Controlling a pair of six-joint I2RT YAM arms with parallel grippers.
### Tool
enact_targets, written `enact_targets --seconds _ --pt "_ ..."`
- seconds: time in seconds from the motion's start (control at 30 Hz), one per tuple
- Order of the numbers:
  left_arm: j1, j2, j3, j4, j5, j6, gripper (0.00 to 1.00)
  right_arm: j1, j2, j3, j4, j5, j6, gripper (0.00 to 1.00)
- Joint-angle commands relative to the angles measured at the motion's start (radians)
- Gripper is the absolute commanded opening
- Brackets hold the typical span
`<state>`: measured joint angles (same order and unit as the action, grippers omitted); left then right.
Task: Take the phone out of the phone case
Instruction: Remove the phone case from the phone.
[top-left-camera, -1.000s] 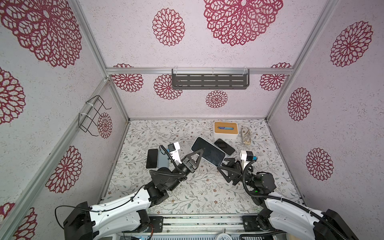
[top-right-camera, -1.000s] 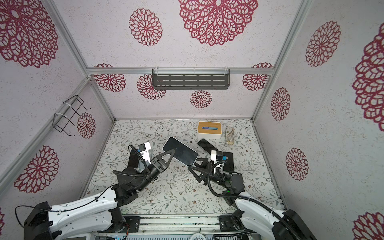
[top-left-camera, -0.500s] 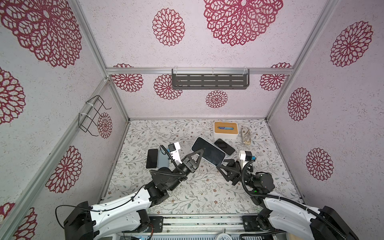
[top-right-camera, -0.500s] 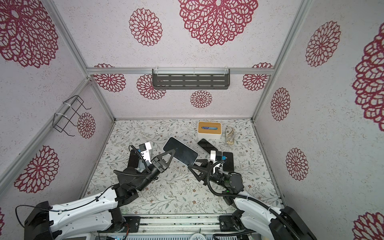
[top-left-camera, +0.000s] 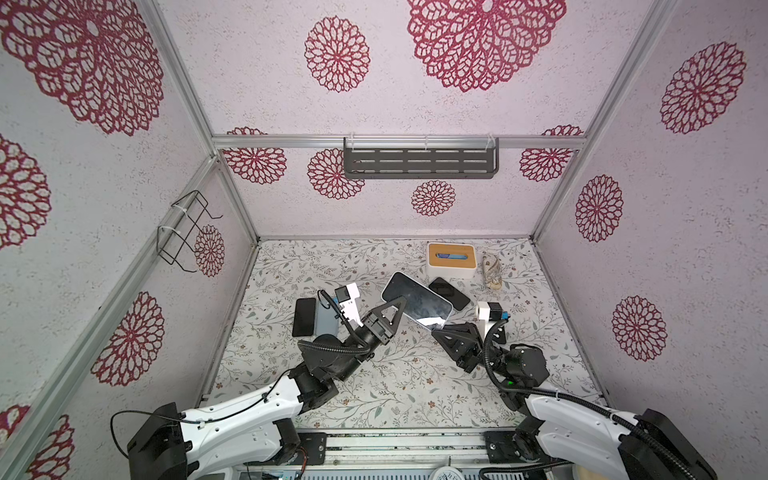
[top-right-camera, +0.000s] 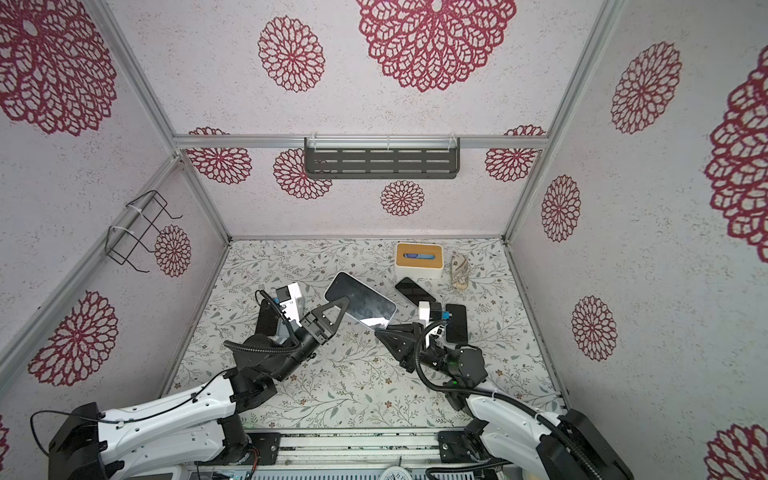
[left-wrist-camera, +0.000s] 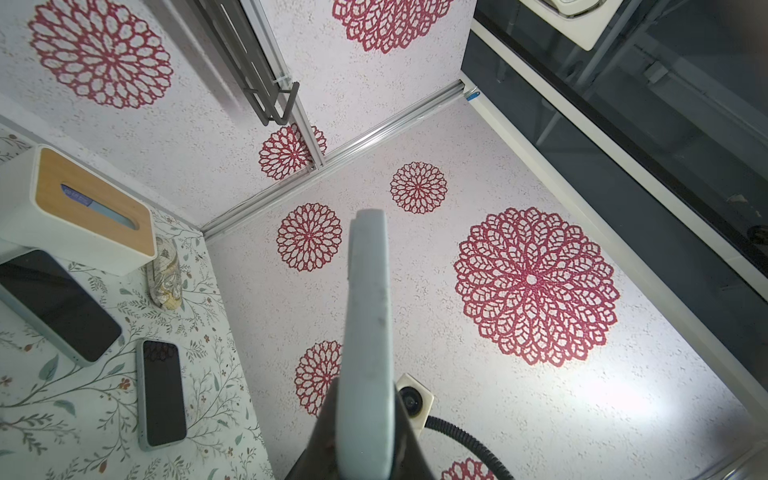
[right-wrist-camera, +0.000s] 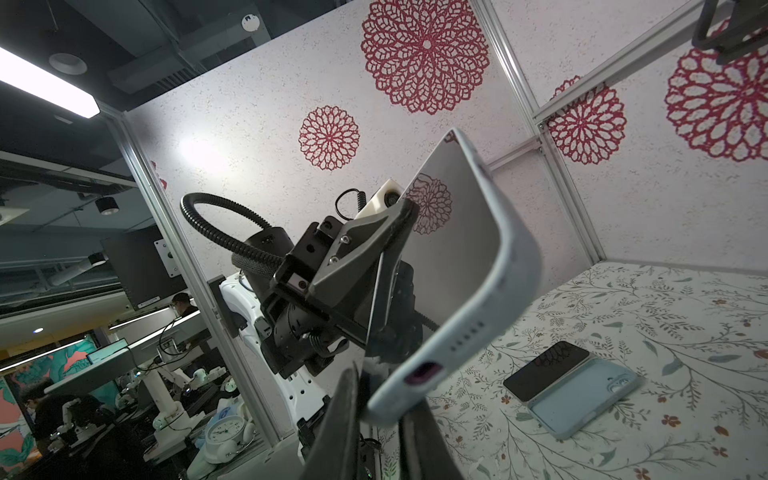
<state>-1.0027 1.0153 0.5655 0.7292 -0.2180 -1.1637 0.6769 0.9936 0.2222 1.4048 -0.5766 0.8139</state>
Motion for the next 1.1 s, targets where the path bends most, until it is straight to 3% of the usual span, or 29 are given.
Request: enact_targets --seconds 0.0,0.07,0.33,0.67,1.07 --pt "0.005 -0.009 0.017 0.06 0.004 -0.005 0.0 -0.008 0.002 0.016 0.017 0.021 -0.073 0.05" --pt "0.004 -0.009 0.023 0.052 0.01 -0.008 0.0 -0.008 -0.009 0.02 -0.013 0.023 -0.094 0.0" --pt "0.004 -0.012 0.025 0.01 0.021 -0.035 0.0 -0.008 -0.08 0.047 -0.177 0.057 -0.212 0.0" --pt "0.006 0.004 0.05 -0.079 0.094 -0.111 0.0 -0.009 -0.178 0.088 -0.468 0.146 -0.502 0.0" --pt "0.035 0.063 0.071 -0.11 0.225 -0.172 0.0 -0.01 -0.259 0.095 -0.531 0.208 -0.711 0.0"
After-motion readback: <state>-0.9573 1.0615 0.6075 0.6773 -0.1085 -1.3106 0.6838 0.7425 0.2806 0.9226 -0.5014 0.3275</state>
